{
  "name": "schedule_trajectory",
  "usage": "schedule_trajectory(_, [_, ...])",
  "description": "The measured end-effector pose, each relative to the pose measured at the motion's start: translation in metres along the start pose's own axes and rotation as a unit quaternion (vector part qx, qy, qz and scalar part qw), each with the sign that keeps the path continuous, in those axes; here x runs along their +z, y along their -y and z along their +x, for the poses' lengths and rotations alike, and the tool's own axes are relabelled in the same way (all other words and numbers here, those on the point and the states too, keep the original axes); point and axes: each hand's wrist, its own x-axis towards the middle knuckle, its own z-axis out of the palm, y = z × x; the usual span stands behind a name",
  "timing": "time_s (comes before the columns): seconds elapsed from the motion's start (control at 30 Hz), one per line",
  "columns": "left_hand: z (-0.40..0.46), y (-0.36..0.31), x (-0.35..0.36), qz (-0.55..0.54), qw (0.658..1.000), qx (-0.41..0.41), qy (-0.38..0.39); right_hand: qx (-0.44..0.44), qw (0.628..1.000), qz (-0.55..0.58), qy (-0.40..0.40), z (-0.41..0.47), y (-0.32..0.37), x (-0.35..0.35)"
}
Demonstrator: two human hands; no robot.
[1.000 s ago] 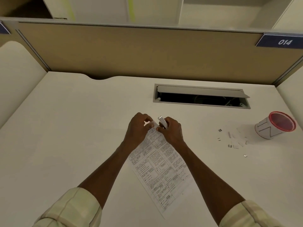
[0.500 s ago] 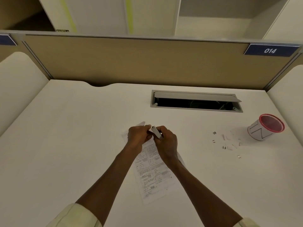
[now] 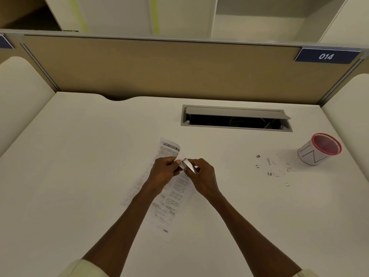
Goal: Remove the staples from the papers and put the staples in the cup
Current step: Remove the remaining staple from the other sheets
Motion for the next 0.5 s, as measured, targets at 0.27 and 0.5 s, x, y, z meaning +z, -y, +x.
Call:
schedule_trajectory(0.27, [-0.015,0.004,-0.003,0.036,0.996,0.068,-0.036,0.003,1.0,-0.013,0.006,-0.003,0.0,-0.008])
schedule_trajectory(0.5, [-0.018,0.01,-0.003,0.029,0.997,0.057,-0.038,-0.012,0.999,-0.046,-0.006,-0.005,0.0,-0.01])
